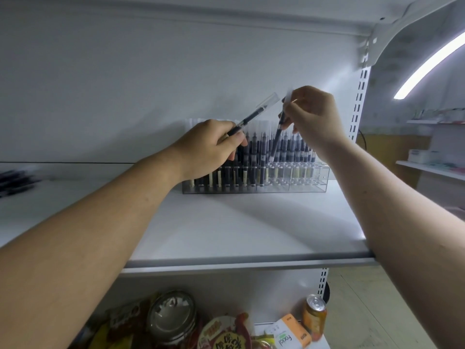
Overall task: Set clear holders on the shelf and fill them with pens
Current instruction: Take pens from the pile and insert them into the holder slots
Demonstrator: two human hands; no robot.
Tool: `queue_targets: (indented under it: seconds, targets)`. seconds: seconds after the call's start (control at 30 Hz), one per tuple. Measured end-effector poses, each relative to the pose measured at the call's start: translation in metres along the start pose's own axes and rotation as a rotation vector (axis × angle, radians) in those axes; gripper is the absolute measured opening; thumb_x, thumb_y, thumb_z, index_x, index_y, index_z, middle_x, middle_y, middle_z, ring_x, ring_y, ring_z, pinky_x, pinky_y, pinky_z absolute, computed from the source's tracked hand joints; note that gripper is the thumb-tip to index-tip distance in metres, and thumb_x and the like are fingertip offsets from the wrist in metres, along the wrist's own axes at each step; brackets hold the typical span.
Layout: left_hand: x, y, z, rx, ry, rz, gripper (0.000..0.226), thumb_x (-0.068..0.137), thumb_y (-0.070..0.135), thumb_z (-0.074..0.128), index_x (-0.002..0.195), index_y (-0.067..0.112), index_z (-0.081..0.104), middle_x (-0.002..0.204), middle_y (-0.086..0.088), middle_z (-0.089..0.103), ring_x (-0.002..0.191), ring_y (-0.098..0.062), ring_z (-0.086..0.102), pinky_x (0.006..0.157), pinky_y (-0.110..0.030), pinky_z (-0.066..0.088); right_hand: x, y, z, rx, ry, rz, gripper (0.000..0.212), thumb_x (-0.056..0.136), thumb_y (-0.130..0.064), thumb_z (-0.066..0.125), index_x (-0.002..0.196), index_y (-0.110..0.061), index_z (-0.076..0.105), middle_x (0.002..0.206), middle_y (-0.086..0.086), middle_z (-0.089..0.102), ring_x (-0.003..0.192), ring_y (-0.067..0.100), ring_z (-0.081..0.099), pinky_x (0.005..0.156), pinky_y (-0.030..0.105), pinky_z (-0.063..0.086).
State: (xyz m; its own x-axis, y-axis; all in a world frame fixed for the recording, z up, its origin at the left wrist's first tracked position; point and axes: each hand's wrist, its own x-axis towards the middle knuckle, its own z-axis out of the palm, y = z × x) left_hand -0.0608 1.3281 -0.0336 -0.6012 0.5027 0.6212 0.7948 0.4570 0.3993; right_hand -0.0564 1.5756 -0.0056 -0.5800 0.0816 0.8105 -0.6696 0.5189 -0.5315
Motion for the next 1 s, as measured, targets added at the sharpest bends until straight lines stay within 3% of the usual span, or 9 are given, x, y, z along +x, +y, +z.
queue_targets:
  seconds: [0.13,0.3,0.5,0.6,0.7,0.83,0.93,1.0]
  targets:
    - [0.000,-0.001,0.000,0.023,-0.003,-0.001,0.026,0.111,0.030,0.046,0.104,0.022,0.070,0.083,-0.002,0.069,0.055,-0.001,0.051,0.055,-0.014,0.040,-0.002,0.004,0.003,-0.115,-0.038,0.021,0.012,0.098,-0.008,0.060,0.106,-0.004,0.068,0.082,0.008,0.077,0.070,0.021,0.077,0.055,0.021,0.053]
    - [0.000,0.000,-0.001,0.029,-0.002,-0.001,0.025,0.111,0.029,0.046,0.104,0.021,0.069,0.083,-0.003,0.069,0.054,0.000,0.051,0.055,-0.013,0.040,-0.006,0.005,0.005,-0.194,-0.133,0.041,0.013,0.099,-0.013,0.060,0.107,-0.007,0.068,0.082,0.006,0.077,0.069,0.017,0.077,0.068,0.054,0.061]
    - [0.000,-0.001,0.000,0.035,-0.006,-0.005,0.026,0.111,0.030,0.046,0.104,0.022,0.069,0.083,-0.002,0.068,0.055,-0.001,0.050,0.055,-0.014,0.040,-0.010,0.008,0.008,-0.269,-0.273,0.075,0.005,0.097,-0.018,0.064,0.095,-0.016,0.068,0.072,-0.002,0.078,0.074,0.050,0.072,0.062,0.067,0.058]
    - [0.000,-0.001,0.000,0.041,-0.005,-0.006,0.026,0.111,0.030,0.046,0.103,0.022,0.069,0.083,-0.001,0.069,0.056,-0.001,0.051,0.055,-0.015,0.040,-0.011,0.009,0.008,-0.311,-0.324,0.086,0.006,0.094,-0.017,0.065,0.088,-0.019,0.067,0.071,-0.001,0.078,0.075,0.044,0.075,0.067,0.066,0.059]
    - [-0.001,0.000,0.000,0.040,-0.007,-0.005,0.026,0.111,0.030,0.046,0.103,0.022,0.070,0.083,-0.001,0.068,0.056,-0.001,0.051,0.055,-0.015,0.041,-0.009,0.012,0.004,-0.317,-0.314,0.072,0.006,0.095,-0.024,0.067,0.094,-0.018,0.069,0.074,0.000,0.078,0.073,0.038,0.076,0.067,0.062,0.061]
    - [-0.001,0.000,0.000,0.033,-0.008,-0.006,0.027,0.111,0.031,0.046,0.102,0.022,0.070,0.082,-0.002,0.068,0.055,-0.003,0.050,0.055,-0.018,0.042,-0.006,0.009,0.000,-0.269,-0.164,-0.022,0.014,0.095,-0.022,0.068,0.106,-0.013,0.070,0.087,0.002,0.076,0.074,0.018,0.075,0.075,0.044,0.065]
    - [0.000,0.001,-0.001,0.028,-0.001,-0.004,0.027,0.111,0.031,0.046,0.102,0.021,0.069,0.082,-0.004,0.068,0.054,-0.002,0.049,0.054,-0.017,0.041,-0.004,-0.001,0.001,-0.028,-0.109,-0.021,0.012,0.093,-0.012,0.070,0.105,-0.014,0.071,0.078,0.006,0.072,0.061,0.014,0.063,0.056,0.028,0.054]
    - [0.000,0.002,-0.001,0.018,0.010,-0.005,0.027,0.111,0.031,0.047,0.101,0.021,0.070,0.081,-0.003,0.067,0.054,-0.002,0.050,0.054,-0.017,0.042,-0.004,-0.006,0.001,0.224,-0.178,0.074,0.015,0.091,-0.005,0.071,0.105,-0.010,0.073,0.076,0.011,0.070,0.058,0.020,0.058,0.051,0.028,0.043]
